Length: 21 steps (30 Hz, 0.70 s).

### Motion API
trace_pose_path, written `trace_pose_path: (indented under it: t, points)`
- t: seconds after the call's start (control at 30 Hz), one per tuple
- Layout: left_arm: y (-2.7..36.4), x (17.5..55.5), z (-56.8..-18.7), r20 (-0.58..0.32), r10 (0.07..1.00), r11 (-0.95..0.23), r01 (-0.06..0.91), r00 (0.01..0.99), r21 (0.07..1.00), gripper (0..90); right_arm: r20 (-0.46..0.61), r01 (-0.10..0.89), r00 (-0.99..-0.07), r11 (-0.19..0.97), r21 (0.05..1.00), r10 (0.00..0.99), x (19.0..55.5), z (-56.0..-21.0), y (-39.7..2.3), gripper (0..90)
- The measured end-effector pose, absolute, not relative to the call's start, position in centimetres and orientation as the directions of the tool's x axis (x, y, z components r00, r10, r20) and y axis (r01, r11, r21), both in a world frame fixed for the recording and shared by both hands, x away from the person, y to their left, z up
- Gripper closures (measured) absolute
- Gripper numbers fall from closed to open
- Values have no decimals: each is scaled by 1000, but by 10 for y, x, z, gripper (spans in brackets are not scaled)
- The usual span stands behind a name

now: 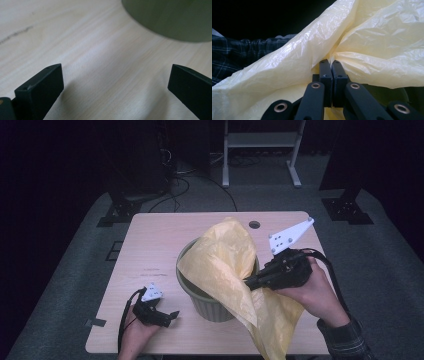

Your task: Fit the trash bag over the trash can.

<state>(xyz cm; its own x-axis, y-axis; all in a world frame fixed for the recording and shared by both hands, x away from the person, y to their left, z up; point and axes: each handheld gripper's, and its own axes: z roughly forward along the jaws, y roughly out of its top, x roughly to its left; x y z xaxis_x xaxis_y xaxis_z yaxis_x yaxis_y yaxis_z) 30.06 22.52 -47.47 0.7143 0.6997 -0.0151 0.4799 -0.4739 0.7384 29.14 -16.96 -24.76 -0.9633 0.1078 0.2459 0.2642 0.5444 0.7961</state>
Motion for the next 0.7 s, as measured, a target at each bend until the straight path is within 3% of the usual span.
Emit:
trace_pose_path:
  t: [0.37, 0.6, 0.7]
  points:
    - [236, 292, -408, -3, 652, -424, 368, 758, 827, 3, 254, 269, -962, 548, 792, 104, 297, -252, -169, 888]
    - [242, 290, -367, -11, 615, -388, 314, 788, 866, 134, 259, 275, -960, 544, 792, 109, 298, -254, -170, 888]
    - [242, 291, -349, -13, 579, -389, 290, 815, 875, 276, 258, 275, -960, 547, 791, 109, 298, -254, -170, 888]
